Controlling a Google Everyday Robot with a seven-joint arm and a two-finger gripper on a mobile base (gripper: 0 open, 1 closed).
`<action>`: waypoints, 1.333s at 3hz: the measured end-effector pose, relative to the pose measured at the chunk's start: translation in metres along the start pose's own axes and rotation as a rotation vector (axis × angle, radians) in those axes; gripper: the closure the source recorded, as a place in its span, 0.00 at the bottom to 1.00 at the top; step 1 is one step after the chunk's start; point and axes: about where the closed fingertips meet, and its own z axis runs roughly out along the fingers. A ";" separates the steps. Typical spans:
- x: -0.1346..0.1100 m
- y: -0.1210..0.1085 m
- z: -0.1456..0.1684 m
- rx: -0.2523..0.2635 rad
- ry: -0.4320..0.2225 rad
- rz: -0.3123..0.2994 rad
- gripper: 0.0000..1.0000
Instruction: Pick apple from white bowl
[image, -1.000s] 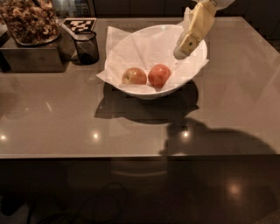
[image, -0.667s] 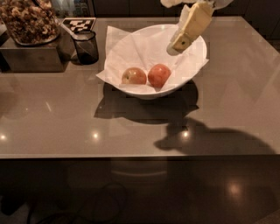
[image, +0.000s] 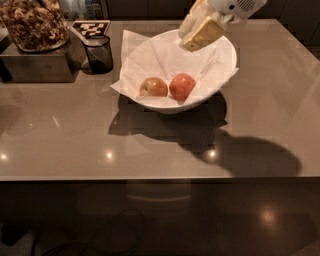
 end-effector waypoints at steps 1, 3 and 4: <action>0.015 -0.013 0.026 -0.022 0.047 -0.005 0.66; 0.043 -0.021 0.061 -0.069 0.128 -0.004 0.48; 0.056 -0.021 0.069 -0.082 0.155 0.003 0.51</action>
Offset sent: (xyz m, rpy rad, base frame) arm 0.0486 0.0003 -0.0699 -0.1587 0.0685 0.0126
